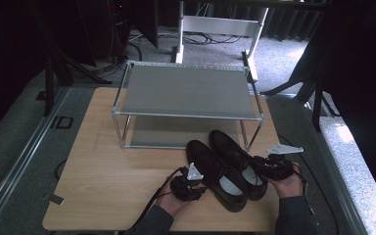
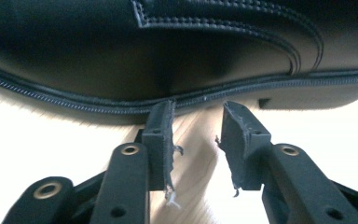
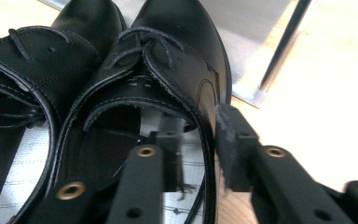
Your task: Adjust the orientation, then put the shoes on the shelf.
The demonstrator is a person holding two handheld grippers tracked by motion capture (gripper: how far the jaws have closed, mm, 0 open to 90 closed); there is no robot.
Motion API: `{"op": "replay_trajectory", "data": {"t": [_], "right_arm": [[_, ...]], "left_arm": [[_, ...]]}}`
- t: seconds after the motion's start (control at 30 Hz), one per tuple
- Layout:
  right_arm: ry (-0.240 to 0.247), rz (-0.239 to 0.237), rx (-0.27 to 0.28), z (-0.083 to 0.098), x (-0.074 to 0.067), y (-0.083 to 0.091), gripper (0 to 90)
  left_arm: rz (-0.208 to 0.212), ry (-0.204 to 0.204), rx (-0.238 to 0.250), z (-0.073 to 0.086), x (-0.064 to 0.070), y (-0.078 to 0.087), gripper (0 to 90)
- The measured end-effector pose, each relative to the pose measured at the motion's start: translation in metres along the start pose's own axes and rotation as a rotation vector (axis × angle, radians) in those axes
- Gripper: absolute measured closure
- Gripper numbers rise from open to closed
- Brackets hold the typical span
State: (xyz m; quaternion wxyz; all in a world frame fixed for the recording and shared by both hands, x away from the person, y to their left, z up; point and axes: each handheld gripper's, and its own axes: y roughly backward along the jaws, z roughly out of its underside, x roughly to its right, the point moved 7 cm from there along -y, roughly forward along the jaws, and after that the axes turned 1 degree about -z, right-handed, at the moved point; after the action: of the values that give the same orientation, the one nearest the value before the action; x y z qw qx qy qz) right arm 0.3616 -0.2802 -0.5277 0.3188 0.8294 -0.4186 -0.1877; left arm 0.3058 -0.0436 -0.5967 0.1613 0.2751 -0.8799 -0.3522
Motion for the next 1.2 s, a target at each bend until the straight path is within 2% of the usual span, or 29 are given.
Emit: {"op": "replay_trajectory", "data": {"t": [0.1, 0.2, 0.23, 0.4, 0.53, 0.63, 0.83, 1.03, 1.2], "right_arm": [[0.003, 0.013, 0.014, 0.001, -0.001, 0.006, 61.5], [0.007, 0.039, 0.024, 0.0, -0.001, 0.015, 57.5], [0.007, 0.039, 0.024, 0.0, -0.001, 0.015, 57.5], [-0.012, 0.048, 0.052, -0.003, -0.003, 0.028, 56.3], [-0.023, 0.042, 0.076, -0.008, -0.005, 0.036, 56.3], [-0.008, 0.032, 0.07, -0.008, -0.009, 0.037, 56.3], [-0.009, 0.032, 0.068, -0.009, -0.012, 0.038, 56.2], [-0.003, 0.024, 0.054, -0.009, -0.016, 0.039, 55.3], [-0.003, 0.01, 0.031, -0.005, -0.023, 0.039, 56.5]], "left_arm": [[-0.009, -0.001, 0.016, 0.003, -0.002, 0.008, 61.6], [-0.042, 0.024, 0.018, 0.013, -0.016, 0.021, 61.4], [-0.042, 0.024, 0.018, 0.013, -0.016, 0.021, 61.3], [-0.094, 0.093, 0.019, 0.027, -0.039, 0.034, 60.8], [-0.127, 0.128, 0.031, 0.033, -0.052, 0.042, 59.7], [-0.153, 0.147, 0.037, 0.038, -0.06, 0.047, 58.8], [-0.207, 0.205, 0.059, 0.042, -0.077, 0.053, 58.6], [-0.244, 0.214, 0.05, 0.048, -0.084, 0.054, 57.1], [-0.275, 0.239, 0.043, 0.055, -0.093, 0.056, 56.7]]}}
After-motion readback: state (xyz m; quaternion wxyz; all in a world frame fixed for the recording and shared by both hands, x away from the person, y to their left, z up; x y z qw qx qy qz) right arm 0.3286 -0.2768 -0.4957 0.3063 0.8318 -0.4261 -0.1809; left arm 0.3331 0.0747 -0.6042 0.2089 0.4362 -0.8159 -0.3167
